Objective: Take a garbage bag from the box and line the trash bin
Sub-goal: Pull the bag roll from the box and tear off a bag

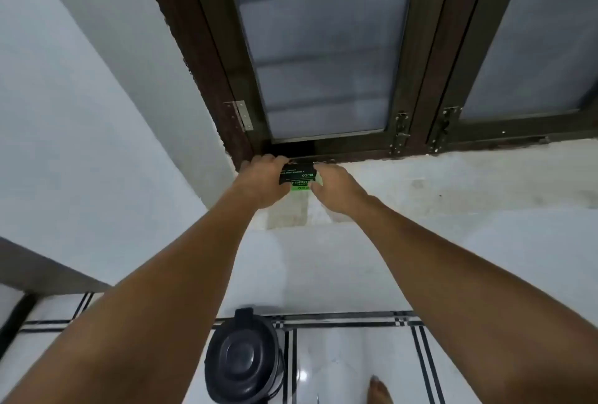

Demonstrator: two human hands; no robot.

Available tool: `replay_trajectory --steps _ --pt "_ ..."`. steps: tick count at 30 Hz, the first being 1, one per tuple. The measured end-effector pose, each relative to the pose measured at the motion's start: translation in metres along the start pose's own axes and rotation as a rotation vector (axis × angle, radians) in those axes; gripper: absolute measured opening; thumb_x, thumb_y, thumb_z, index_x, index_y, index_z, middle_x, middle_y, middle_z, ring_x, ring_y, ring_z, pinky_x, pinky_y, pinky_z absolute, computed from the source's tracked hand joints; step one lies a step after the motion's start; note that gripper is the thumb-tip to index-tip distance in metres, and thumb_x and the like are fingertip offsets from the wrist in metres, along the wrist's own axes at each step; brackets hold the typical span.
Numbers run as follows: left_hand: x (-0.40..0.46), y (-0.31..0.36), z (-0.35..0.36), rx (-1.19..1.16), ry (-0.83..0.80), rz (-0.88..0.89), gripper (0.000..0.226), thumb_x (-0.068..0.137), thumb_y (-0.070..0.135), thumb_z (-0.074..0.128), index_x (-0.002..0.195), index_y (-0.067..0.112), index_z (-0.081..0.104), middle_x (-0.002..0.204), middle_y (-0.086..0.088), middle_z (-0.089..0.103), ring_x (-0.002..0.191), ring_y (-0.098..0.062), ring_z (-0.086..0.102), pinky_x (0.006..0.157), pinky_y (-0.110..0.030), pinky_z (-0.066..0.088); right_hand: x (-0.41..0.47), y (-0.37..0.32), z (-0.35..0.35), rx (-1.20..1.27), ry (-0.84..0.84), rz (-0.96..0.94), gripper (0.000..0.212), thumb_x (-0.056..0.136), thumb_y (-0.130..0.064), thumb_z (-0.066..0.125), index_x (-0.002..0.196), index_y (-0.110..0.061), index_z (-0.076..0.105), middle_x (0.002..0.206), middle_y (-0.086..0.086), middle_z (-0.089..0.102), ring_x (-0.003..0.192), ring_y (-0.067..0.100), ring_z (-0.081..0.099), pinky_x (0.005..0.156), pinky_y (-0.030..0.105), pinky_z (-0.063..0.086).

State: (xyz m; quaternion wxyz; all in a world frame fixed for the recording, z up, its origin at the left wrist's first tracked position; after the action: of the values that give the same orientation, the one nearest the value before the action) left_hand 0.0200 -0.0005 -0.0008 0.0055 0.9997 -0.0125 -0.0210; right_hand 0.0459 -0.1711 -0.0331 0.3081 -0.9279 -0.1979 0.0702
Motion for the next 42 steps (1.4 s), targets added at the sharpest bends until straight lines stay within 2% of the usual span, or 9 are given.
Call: replay_trajectory --steps 10,12,15,17,21,26,31,35,42 --pt "0.037 -0.017 0.033 0.145 -0.094 0.054 0.079 0.090 0.034 0.067 0.159 0.022 0.030 0.147 -0.009 0.051 0.132 -0.032 0.047 0.106 -0.046 0.039 0.055 0.005 0.010 -0.002 0.024 0.239 0.032 0.102 -0.036 0.053 0.113 -0.008 0.063 0.110 0.013 0.069 0.095 0.031 0.066 0.079 0.040 0.056" --pt "0.041 -0.017 0.039 0.171 -0.068 0.058 0.074 0.087 0.037 0.069 0.153 0.021 0.040 0.135 -0.010 0.054 0.123 -0.031 0.049 0.100 -0.045 0.040 0.059 0.007 0.010 0.048 0.055 0.284 0.037 0.103 -0.044 0.049 0.107 -0.009 0.060 0.103 0.014 0.068 0.087 0.032 0.068 0.069 0.037 0.056" --pt "0.045 -0.018 0.043 0.096 -0.020 0.116 0.058 0.082 0.036 0.073 0.135 0.020 0.057 0.122 -0.008 0.054 0.114 -0.029 0.049 0.090 -0.041 0.044 0.063 0.008 0.008 0.185 0.049 0.402 0.050 0.103 -0.056 0.040 0.098 -0.010 0.058 0.087 0.011 0.068 0.055 0.025 0.070 0.049 0.026 0.049" --pt "0.042 -0.018 0.040 0.051 0.067 0.146 0.058 0.081 0.029 0.075 0.134 0.019 0.055 0.122 -0.007 0.053 0.113 -0.028 0.049 0.086 -0.041 0.047 0.065 0.010 0.004 0.264 0.033 0.464 0.055 0.103 -0.060 0.037 0.099 -0.009 0.060 0.088 0.010 0.069 0.047 0.023 0.070 0.050 0.026 0.051" --pt "0.031 -0.016 0.032 -0.006 0.183 0.154 0.063 0.078 0.020 0.079 0.134 0.015 0.051 0.131 -0.008 0.054 0.112 -0.030 0.055 0.082 -0.044 0.052 0.064 0.013 -0.002 0.610 -0.079 0.608 0.054 0.100 -0.058 0.048 0.116 -0.008 0.058 0.101 0.015 0.070 0.068 0.030 0.077 0.072 0.040 0.066" --pt "0.027 -0.013 0.016 0.007 0.229 0.145 0.064 0.079 0.016 0.075 0.138 0.017 0.049 0.131 -0.008 0.059 0.113 -0.030 0.058 0.077 -0.044 0.054 0.052 0.012 -0.009 1.195 -0.240 0.616 0.042 0.101 -0.045 0.059 0.122 -0.008 0.059 0.106 0.017 0.072 0.078 0.025 0.078 0.068 0.031 0.066" --pt "0.035 -0.006 -0.007 0.143 0.200 0.292 0.066 0.081 0.014 0.072 0.143 0.021 0.051 0.136 -0.006 0.059 0.123 -0.030 0.054 0.089 -0.044 0.050 0.037 0.020 -0.005 1.505 -0.212 0.621 0.037 0.106 -0.027 0.054 0.132 -0.001 0.053 0.133 0.025 0.060 0.116 0.035 0.068 0.074 0.037 0.066" --pt "0.047 0.005 -0.036 0.244 0.180 0.426 0.062 0.083 0.019 0.075 0.141 0.023 0.053 0.128 -0.005 0.063 0.118 -0.028 0.057 0.088 -0.045 0.054 0.033 0.023 -0.001 1.722 -0.130 0.627 0.038 0.106 -0.025 0.054 0.131 0.003 0.053 0.133 0.030 0.058 0.119 0.042 0.065 0.067 0.038 0.065" --pt "0.057 0.018 -0.069 0.325 0.129 0.492 0.067 0.084 0.025 0.077 0.143 0.026 0.047 0.130 -0.003 0.061 0.118 -0.025 0.057 0.089 -0.044 0.057 0.035 0.031 -0.007 1.849 -0.031 0.652 0.052 0.098 -0.044 0.064 0.126 -0.001 0.059 0.122 0.027 0.068 0.103 0.040 0.074 0.057 0.034 0.063"
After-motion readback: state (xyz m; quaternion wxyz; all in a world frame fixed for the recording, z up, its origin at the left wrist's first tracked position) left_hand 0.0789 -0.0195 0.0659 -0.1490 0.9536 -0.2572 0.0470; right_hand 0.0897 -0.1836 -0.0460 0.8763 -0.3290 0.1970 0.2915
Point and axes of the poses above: each hand's wrist, its own x-axis towards the middle knuckle, its own z-axis out of the palm, y = z × x, the point moved 2 cm from there along x, towards the middle knuckle
